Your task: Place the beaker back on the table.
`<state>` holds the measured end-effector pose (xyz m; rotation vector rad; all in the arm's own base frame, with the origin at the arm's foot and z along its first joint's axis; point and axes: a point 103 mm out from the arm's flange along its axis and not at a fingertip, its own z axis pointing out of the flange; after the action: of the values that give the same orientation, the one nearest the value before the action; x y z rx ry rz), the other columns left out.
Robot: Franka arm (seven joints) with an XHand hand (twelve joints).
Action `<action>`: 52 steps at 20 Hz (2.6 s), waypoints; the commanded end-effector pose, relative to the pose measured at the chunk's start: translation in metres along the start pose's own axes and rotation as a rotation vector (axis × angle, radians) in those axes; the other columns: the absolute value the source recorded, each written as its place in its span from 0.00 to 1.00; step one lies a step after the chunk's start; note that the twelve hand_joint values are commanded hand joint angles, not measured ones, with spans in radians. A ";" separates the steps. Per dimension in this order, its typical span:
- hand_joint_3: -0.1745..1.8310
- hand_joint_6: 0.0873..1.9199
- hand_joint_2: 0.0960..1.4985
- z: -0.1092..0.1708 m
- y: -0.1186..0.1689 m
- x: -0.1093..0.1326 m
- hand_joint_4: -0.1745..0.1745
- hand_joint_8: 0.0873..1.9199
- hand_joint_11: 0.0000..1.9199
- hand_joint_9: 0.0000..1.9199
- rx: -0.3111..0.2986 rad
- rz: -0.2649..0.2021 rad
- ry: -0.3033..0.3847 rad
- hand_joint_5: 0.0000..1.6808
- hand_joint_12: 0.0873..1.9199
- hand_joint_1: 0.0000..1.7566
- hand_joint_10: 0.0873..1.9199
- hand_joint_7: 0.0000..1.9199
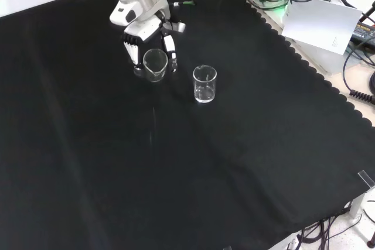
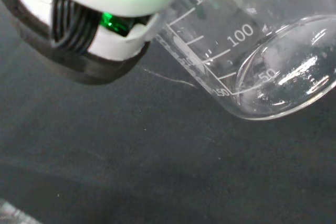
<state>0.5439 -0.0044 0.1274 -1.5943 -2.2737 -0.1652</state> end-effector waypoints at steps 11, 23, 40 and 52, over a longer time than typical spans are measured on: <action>0.30 0.24 0.48 0.045 0.034 -0.006 0.00 0.22 0.75 0.89 -0.080 -0.049 0.168 0.77 0.23 0.75 0.00 0.70; 0.24 0.26 0.53 0.056 0.045 -0.007 0.00 0.24 0.74 0.86 -0.082 -0.021 0.164 0.75 0.26 0.74 0.00 0.68; 0.00 0.19 0.61 0.051 0.018 -0.013 0.37 0.33 0.14 0.41 0.030 -0.066 0.177 0.21 0.68 0.52 0.00 0.18; 0.00 0.05 0.57 -0.017 -0.041 0.012 0.38 0.33 0.04 0.30 -0.034 0.043 0.080 0.19 0.74 0.48 0.00 0.08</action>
<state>0.5415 -0.0011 0.1006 -1.4873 -2.1843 -0.2625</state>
